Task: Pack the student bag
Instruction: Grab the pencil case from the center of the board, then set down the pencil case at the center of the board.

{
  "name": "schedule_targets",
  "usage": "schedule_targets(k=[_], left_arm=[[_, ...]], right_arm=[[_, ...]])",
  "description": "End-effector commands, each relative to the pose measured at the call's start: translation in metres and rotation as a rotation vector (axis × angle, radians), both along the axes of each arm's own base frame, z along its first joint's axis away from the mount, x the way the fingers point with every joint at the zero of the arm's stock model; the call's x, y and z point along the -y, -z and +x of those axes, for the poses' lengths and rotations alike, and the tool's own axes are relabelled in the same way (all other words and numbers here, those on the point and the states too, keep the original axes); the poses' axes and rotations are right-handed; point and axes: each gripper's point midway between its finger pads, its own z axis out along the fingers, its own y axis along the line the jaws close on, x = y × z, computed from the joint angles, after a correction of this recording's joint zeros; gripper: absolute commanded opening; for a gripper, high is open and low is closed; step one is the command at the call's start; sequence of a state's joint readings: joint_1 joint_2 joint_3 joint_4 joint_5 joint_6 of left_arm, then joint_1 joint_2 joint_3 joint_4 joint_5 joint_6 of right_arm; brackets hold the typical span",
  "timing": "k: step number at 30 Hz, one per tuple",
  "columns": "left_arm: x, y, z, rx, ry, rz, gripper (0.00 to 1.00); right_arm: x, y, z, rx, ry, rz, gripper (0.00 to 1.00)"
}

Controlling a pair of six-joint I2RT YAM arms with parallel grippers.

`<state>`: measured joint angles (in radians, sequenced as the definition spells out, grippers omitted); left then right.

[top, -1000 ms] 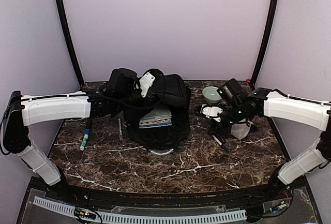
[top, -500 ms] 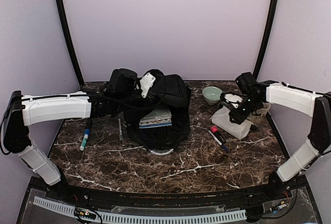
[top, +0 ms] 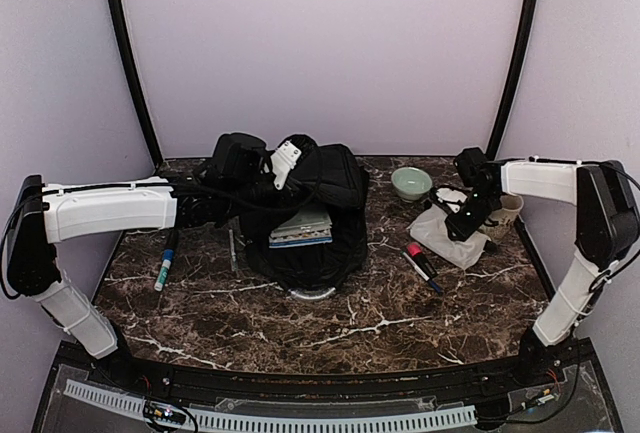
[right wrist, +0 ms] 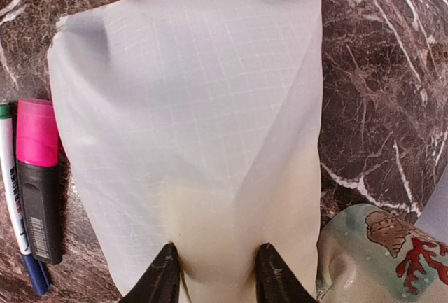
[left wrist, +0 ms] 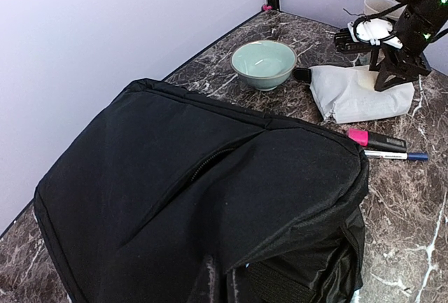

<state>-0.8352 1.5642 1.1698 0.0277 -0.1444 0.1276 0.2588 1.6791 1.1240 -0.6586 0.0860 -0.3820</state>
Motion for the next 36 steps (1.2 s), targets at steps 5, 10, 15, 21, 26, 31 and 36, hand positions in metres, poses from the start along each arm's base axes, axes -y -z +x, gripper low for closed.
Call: schedule_targets(k=[5, 10, 15, 21, 26, 31, 36], left_arm=[[0.005, -0.028, 0.003, 0.05, -0.001, -0.069, 0.0], [0.005, -0.027, 0.003, 0.046, -0.001, -0.069, 0.0], [0.005, -0.024, 0.005, 0.041, -0.009, -0.061, 0.0], [-0.003, -0.022, 0.013, 0.07, -0.052, -0.017, 0.0], [-0.004, -0.021, 0.015, 0.061, -0.062, -0.022, 0.0], [-0.003, -0.011, 0.02, 0.021, -0.07, -0.029, 0.0], [-0.006, -0.012, 0.024, -0.003, -0.077, -0.049, 0.0]], right_arm=[[-0.011, -0.018, 0.016, 0.035, 0.0, 0.074, 0.08], [-0.022, -0.059, 0.022, 0.111, -0.007, 0.145, 0.0], [-0.042, -0.113, 0.013, 0.208, -0.046, 0.229, 0.0], [-0.103, -0.151, -0.046, 0.193, -0.318, 0.391, 0.0], [-0.156, -0.164, -0.113, 0.104, -0.578, 0.489, 0.0], [-0.191, -0.164, -0.147, 0.009, -0.741, 0.534, 0.0], [-0.234, -0.164, -0.147, 0.015, -0.865, 0.477, 0.0]])
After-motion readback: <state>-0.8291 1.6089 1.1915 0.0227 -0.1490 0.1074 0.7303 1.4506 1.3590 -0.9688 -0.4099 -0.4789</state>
